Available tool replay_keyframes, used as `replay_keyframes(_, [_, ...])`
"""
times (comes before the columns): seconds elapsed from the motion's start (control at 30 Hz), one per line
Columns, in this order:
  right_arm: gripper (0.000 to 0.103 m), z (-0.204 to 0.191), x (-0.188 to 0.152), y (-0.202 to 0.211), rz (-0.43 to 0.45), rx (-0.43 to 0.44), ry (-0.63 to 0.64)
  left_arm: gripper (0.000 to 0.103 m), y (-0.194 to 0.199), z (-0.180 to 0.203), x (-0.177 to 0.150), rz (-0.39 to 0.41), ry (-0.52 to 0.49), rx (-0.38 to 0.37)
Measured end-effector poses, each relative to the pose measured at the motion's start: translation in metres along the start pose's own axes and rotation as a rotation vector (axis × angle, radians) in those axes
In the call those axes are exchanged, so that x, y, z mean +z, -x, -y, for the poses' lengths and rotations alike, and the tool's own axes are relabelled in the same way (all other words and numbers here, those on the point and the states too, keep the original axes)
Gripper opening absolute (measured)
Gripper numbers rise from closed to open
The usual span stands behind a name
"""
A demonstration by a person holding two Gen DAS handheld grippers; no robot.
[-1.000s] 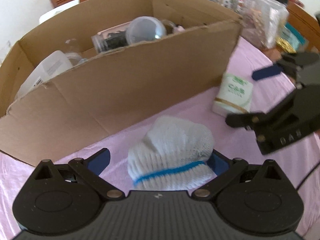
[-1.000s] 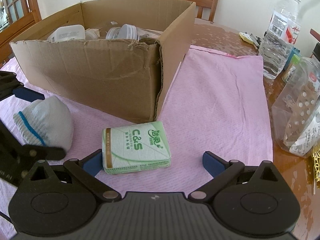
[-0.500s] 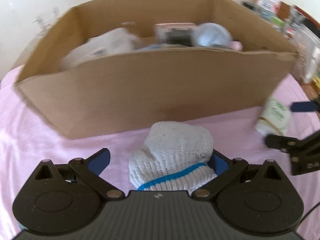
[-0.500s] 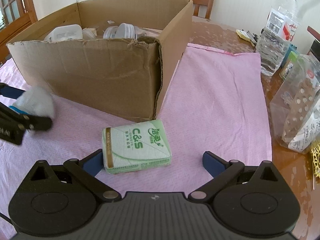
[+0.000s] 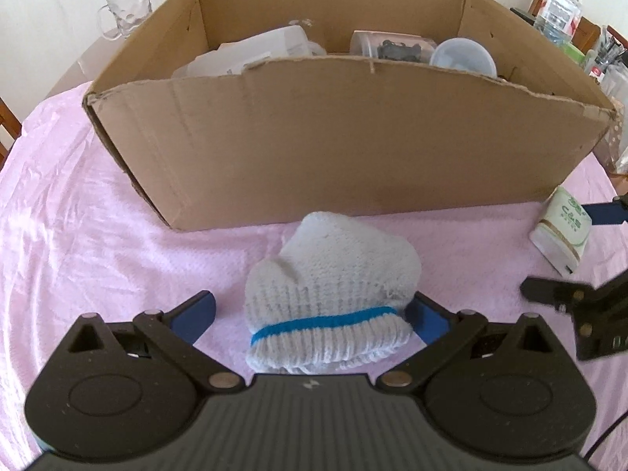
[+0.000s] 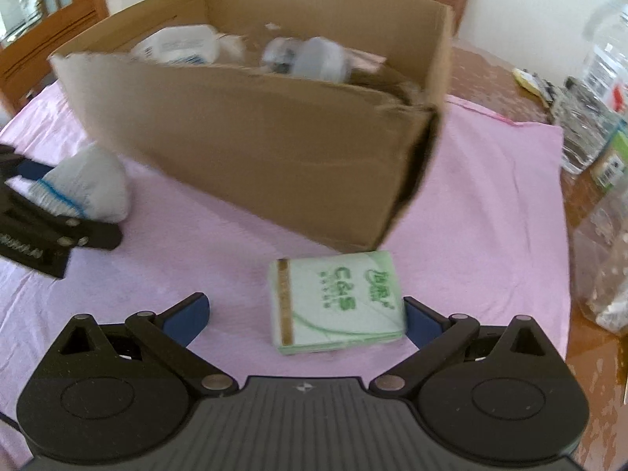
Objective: Organize objects
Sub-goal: 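Grasp the green C&S tissue pack with the right tool while the left grasps the white sock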
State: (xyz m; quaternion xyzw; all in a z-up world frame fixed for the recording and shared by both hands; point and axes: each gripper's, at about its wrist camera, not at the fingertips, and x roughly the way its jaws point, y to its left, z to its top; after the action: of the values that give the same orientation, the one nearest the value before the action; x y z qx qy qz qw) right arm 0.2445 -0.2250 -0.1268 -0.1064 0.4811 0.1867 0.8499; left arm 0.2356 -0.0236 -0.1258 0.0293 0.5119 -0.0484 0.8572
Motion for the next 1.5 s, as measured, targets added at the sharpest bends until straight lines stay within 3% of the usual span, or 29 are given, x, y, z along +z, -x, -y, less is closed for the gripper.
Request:
replay_keyframes(0.63, [0.103,-0.009,-0.008,0.004,0.044,-0.008,-0.011,0.103,-0.004,0.005,0.009,0.025,-0.01,-0.005])
replay_keyframes(1.03, [0.103,-0.006,0.0,0.003,0.034,-0.034,-0.04,0.089,0.003,-0.006,0.007,0.037,-0.029,-0.02])
replay_keyframes(1.37, [0.072,-0.007,0.008,0.007,0.051,-0.098,-0.043,0.082,0.0,0.005,-0.002,0.036,-0.052,-0.025])
replay_keyframes(1.5, [0.069,-0.01,0.005,0.013,0.044,-0.105,-0.047,0.078,0.001,0.004,0.0,0.035,-0.059,-0.031])
